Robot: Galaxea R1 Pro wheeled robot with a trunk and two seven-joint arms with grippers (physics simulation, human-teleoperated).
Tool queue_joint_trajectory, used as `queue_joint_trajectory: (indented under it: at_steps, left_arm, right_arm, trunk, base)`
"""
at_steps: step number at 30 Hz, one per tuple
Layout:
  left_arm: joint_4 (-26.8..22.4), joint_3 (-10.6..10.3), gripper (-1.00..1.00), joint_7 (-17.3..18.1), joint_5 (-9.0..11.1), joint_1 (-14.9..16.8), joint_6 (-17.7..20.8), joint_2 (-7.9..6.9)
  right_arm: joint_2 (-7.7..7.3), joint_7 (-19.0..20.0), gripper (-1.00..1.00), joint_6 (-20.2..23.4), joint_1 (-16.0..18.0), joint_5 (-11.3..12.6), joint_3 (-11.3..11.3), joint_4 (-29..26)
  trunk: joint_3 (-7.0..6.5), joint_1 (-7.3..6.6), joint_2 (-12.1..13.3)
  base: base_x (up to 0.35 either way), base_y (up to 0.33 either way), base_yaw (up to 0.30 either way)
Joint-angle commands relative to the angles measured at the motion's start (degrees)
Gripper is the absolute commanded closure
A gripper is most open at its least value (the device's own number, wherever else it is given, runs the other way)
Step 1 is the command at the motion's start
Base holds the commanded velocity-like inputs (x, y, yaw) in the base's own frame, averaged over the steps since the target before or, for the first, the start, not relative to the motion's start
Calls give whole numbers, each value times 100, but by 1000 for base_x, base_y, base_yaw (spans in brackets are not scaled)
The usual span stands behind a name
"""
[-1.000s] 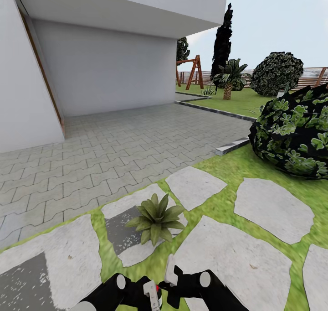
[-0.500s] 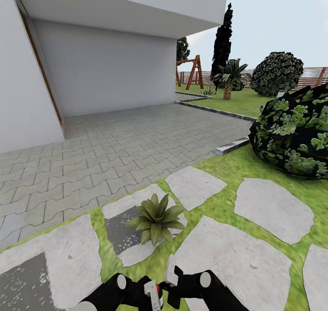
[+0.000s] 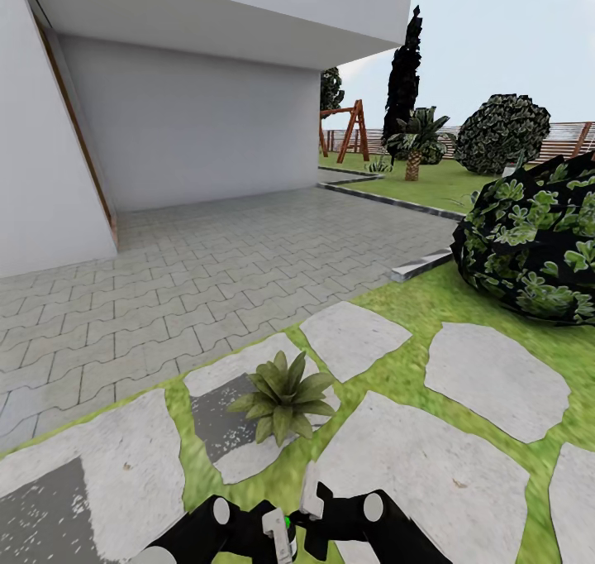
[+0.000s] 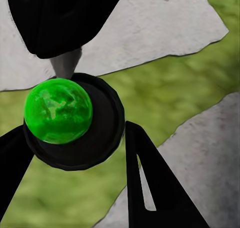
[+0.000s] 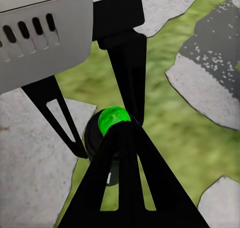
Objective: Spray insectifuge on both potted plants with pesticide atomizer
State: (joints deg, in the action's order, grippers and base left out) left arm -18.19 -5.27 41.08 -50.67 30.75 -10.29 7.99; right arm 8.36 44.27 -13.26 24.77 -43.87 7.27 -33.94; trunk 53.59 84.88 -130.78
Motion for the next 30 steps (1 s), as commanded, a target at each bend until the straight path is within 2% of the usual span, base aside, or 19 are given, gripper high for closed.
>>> queue_joint_trajectory:
  at_steps: [1, 14, 30]
  left_arm:
    - [-9, 2, 100, 5, -58, 1, -33, 1]
    - [27, -25, 100, -20, -131, 1, 62, -127]
    - [39, -33, 100, -28, -154, -50, 75, -921]
  right_arm:
    - [1, 3, 100, -36, 2, -60, -6, -7]
    - [-1, 3, 100, -36, 2, -51, -1, -8]
    - [-3, 3, 100, -27, 2, -60, -5, 2]
  trunk:
    - [5, -1, -2]
    - [5, -1, -2]
    - [5, -1, -2]
  base:
    - [0, 0, 0]
    - [0, 0, 0]
    - [0, 0, 0]
